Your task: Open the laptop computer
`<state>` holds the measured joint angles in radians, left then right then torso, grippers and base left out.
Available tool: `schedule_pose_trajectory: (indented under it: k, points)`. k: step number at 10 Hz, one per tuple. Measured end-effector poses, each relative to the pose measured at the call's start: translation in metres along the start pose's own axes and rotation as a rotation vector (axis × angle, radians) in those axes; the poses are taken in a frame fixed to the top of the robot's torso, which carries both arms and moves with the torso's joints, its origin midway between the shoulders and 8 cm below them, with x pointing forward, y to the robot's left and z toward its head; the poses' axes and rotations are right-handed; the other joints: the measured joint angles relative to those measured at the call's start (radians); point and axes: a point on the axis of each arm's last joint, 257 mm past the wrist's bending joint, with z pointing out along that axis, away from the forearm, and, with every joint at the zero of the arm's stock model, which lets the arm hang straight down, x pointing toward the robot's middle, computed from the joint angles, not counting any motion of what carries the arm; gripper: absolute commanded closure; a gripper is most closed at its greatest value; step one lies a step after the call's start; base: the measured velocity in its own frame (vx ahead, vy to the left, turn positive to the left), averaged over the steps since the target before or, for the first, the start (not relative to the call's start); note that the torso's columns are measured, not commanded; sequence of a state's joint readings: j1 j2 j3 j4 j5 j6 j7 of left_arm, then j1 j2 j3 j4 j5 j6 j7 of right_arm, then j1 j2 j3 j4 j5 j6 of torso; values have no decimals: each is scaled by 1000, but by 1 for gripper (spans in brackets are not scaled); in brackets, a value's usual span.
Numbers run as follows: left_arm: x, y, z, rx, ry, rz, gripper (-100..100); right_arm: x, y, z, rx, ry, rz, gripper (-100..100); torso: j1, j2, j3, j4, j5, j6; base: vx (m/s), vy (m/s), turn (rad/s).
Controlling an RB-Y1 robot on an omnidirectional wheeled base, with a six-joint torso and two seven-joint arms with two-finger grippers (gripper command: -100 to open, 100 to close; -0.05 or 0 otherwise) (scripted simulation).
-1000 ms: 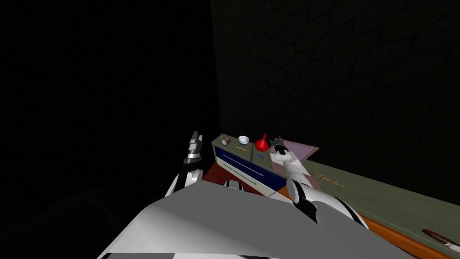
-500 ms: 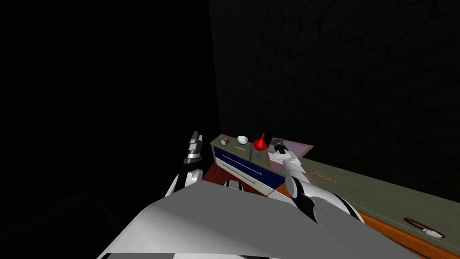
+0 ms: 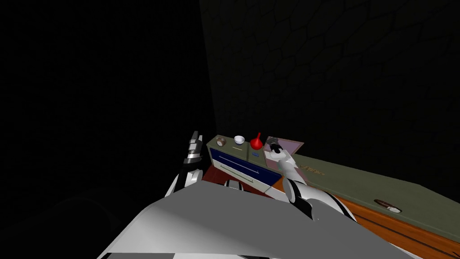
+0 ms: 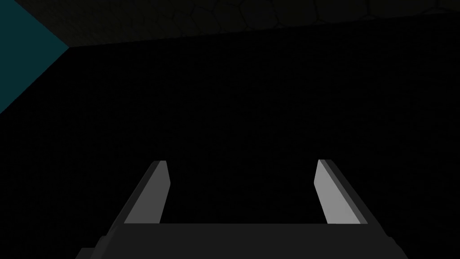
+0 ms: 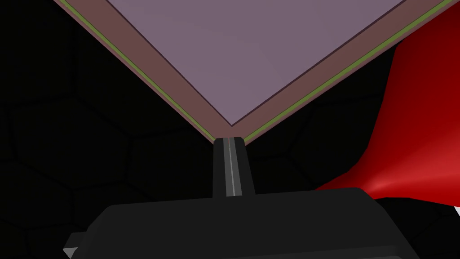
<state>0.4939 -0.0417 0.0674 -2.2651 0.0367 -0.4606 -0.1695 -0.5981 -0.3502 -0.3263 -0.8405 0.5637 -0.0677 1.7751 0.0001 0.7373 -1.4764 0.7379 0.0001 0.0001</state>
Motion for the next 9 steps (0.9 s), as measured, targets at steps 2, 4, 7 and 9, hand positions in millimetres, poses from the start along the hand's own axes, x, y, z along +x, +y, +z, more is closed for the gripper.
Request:
schedule_pose_trajectory:
  k: [2, 4, 7, 9]
  points:
    - [0, 0, 0, 0, 0, 0, 0, -21, 10, 0, -17, -30, -6, 100, 0, 1, 0, 0, 0, 0, 43, 4, -257]
    - [0, 0, 0, 0, 0, 0, 0, -47, 35, -6, -51, -69, -2, 100, 0, 0, 0, 0, 0, -1, 54, 9, -262]
    - [0, 0, 0, 0, 0, 0, 0, -82, 64, -10, -89, -119, 3, 100, 0, 2, 1, 0, 0, 0, 29, 7, -123]
    - [0, 0, 0, 0, 0, 0, 0, -88, 68, -13, -96, -130, 2, -100, 0, 2, 1, 0, 0, 0, 40, -14, 28]
